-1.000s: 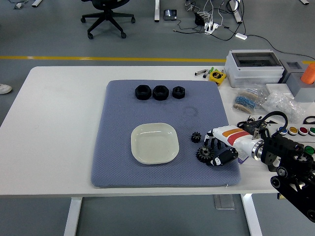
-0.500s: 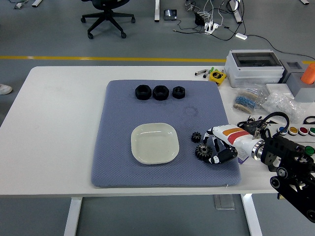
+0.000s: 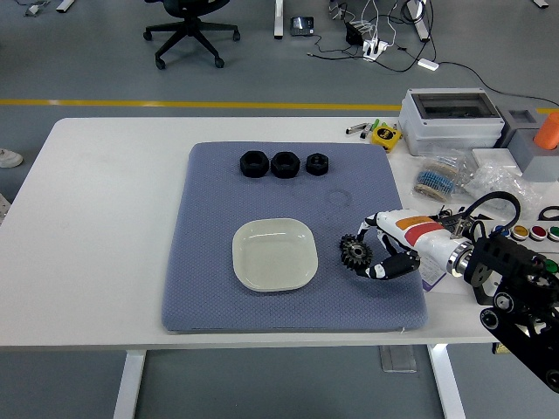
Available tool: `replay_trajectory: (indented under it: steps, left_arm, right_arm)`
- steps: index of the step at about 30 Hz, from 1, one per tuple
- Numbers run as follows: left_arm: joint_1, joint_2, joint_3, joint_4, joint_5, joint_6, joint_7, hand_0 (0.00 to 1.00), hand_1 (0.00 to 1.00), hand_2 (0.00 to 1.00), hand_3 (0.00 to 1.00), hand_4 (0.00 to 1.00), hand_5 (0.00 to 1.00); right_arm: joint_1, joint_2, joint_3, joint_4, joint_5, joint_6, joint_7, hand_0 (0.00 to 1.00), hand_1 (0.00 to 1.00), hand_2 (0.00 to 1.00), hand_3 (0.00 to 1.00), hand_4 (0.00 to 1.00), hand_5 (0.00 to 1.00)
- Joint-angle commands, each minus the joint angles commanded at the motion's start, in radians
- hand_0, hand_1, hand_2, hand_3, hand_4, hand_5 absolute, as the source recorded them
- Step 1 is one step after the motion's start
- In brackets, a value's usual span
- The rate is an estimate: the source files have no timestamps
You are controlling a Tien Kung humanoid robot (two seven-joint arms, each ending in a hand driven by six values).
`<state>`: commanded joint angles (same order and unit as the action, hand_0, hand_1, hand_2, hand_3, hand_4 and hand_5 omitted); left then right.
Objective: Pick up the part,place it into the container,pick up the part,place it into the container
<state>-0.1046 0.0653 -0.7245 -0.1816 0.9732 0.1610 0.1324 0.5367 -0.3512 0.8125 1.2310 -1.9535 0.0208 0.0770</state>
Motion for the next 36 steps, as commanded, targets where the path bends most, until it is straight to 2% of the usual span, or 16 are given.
replay_trajectory:
  steps: [7,10,16,20,21,26,27,32,33,36]
  left_arm:
    - [0.002,0.000,0.002,0.000,-0.004,0.000,-0.001,0.743,0.697,0.670,0.581,0.642,0.608]
    - [0.004,0.001,-0.001,0.000,-0.002,0.000,0.000,0.744,0.697,0.671,0.581,0.641,0.605]
    - [0.006,0.002,-0.006,-0.001,0.009,-0.002,0.003,0.744,0.697,0.671,0.581,0.643,0.608]
    - [0.005,0.003,-0.010,-0.002,0.015,-0.002,0.005,0.744,0.697,0.671,0.581,0.643,0.608]
    - [0.005,0.003,-0.011,-0.002,0.017,-0.003,0.005,0.744,0.699,0.670,0.582,0.642,0.607]
    - [0.002,0.004,-0.015,-0.002,0.020,-0.002,0.007,0.744,0.699,0.670,0.582,0.642,0.607]
    - [0.002,0.004,-0.015,-0.002,0.021,-0.003,0.007,0.746,0.700,0.671,0.583,0.642,0.607]
    - [0.001,0.005,-0.019,-0.003,0.024,-0.003,0.009,0.746,0.700,0.671,0.583,0.642,0.607]
    - [0.001,0.005,-0.018,-0.003,0.024,-0.003,0.009,0.746,0.699,0.670,0.583,0.641,0.607]
    - [0.000,0.005,-0.017,-0.003,0.023,-0.003,0.008,0.746,0.699,0.670,0.583,0.641,0.607]
  right_arm:
    - [0.025,0.014,-0.010,0.062,-0.015,0.002,-0.018,0.002,0.002,0.108,0.455,0.839,0.346]
    - [0.058,0.029,-0.037,0.081,-0.011,0.002,-0.026,0.002,0.002,0.110,0.458,0.823,0.370]
    - [0.133,0.074,-0.106,0.076,0.005,-0.014,-0.046,0.002,0.002,0.114,0.462,0.824,0.376]
    - [0.184,0.116,-0.160,0.045,0.007,-0.039,-0.066,0.002,0.002,0.114,0.462,0.824,0.376]
    - [0.193,0.124,-0.170,0.037,0.008,-0.043,-0.070,0.002,0.015,0.146,0.481,0.829,0.429]
    - [0.240,0.173,-0.238,-0.045,-0.002,-0.048,-0.082,0.002,0.015,0.146,0.481,0.829,0.429]
    - [0.245,0.180,-0.250,-0.060,-0.011,-0.047,-0.084,0.024,0.057,0.193,0.518,0.998,0.556]
    - [0.259,0.208,-0.298,-0.115,-0.047,-0.013,-0.089,0.024,0.057,0.193,0.518,0.998,0.556]
    - [0.259,0.212,-0.305,-0.123,-0.056,-0.016,-0.083,0.092,0.091,0.228,0.864,0.998,0.720]
    - [0.258,0.215,-0.312,-0.132,-0.076,-0.030,-0.072,0.092,0.091,0.228,0.864,0.998,0.720]
